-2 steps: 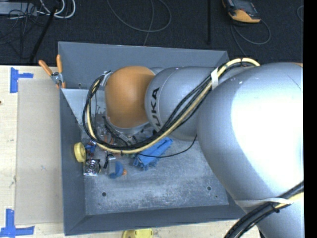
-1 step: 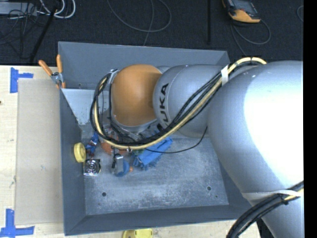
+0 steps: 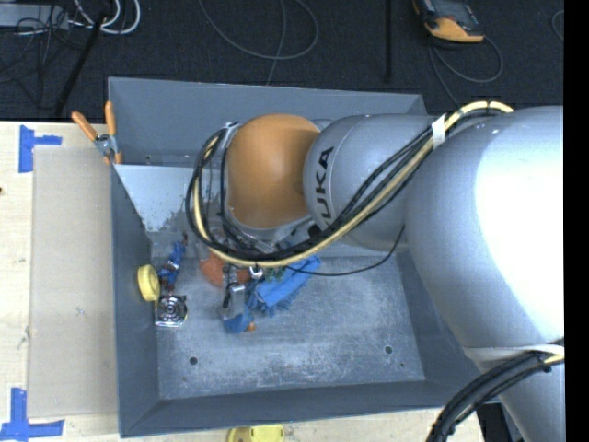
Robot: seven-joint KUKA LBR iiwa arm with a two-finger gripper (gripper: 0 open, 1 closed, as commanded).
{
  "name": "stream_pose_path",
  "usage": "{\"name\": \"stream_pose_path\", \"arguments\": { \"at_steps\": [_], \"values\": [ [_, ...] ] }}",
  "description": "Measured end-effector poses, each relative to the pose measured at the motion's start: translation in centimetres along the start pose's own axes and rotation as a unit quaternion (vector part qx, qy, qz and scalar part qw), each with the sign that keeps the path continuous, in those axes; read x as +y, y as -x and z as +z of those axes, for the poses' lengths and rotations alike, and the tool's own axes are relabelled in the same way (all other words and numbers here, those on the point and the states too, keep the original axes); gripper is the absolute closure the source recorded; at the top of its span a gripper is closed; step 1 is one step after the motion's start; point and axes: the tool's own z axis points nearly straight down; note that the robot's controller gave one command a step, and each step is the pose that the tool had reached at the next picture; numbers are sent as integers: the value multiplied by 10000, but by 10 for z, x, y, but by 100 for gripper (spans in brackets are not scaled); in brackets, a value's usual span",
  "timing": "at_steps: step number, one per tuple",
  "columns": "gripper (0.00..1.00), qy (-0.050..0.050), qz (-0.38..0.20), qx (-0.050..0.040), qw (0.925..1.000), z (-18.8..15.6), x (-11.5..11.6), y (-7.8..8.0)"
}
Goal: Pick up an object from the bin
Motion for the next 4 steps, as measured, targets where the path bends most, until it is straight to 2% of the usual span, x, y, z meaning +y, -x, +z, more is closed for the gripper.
{"name": "stream_pose_path", "arguments": {
  "at_steps": [1, 2, 3, 4],
  "values": [
    [100, -3, -287, 11, 9996, -9, -45, -10],
    [0, -2, -279, 12, 9996, -9, -45, -10],
    [0, -2, -275, 13, 9996, -9, -45, -10],
    [100, -9, -505, -19, 9987, 10, -105, -55]
  ]
}}
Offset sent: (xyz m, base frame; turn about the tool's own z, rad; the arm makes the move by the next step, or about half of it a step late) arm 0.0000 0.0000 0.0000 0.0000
